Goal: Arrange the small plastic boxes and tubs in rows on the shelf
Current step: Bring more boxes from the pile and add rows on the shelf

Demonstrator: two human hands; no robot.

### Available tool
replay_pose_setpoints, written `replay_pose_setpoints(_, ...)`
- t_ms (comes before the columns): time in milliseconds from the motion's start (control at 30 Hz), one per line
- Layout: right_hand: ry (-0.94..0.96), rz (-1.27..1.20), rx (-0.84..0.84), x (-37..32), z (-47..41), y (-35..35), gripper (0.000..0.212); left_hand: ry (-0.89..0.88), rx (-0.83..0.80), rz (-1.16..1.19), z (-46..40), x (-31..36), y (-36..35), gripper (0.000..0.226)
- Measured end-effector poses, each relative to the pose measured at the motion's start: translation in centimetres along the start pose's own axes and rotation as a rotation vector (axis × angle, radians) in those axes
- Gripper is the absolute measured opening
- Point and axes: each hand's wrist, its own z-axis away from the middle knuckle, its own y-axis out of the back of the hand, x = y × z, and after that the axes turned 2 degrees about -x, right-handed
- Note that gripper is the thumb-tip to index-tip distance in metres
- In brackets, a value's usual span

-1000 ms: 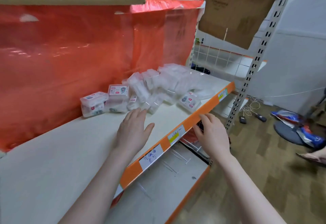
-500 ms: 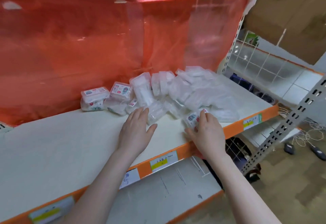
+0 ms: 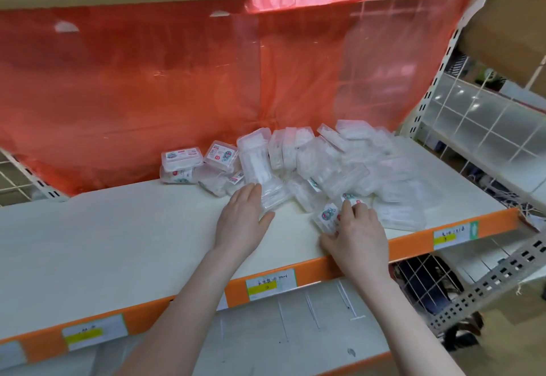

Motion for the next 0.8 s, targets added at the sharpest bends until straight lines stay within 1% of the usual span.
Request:
replay_pose_setpoints(100,0.013,-0.013,0.008,0.0,0.1,0.0,0.055,-0.008,-0.011,-0.041,-0.7,-0.1,-0.4,0.068)
replay_pose_setpoints(300,-0.007,-0.016,0.018,-0.4,0.1,-0.3,0.053,-0.008,0.012,-0.135,-1.2,-0.5,-1.4,0.078)
replay_pose_setpoints(400,-0.004,-0.014,0.033,-0.4,0.2,-0.4,0.054,-0.033,0.031,-0.129,-1.3,-0.9,-1.4,0.074)
replay_pose_setpoints(500,-0.004,-0.003,0.023,-0.4,0.1,-0.5,0.058,-0.058,0.031,-0.073,-1.1,-1.3,-1.3,0.07)
replay_pose_setpoints(633,-0.001,-0.019,0.026,-0.5,0.2,-0.5,0.052,-0.114,0.021,-0.01,-0.2,-2.1,-1.1,0.066)
replay_pose_setpoints(800,0.017,-0.056,-0.01,-0.8,0.6,-0.3,0.047,-0.206,-0.035,0.04,1.9,-3.7,-0.4,0.06)
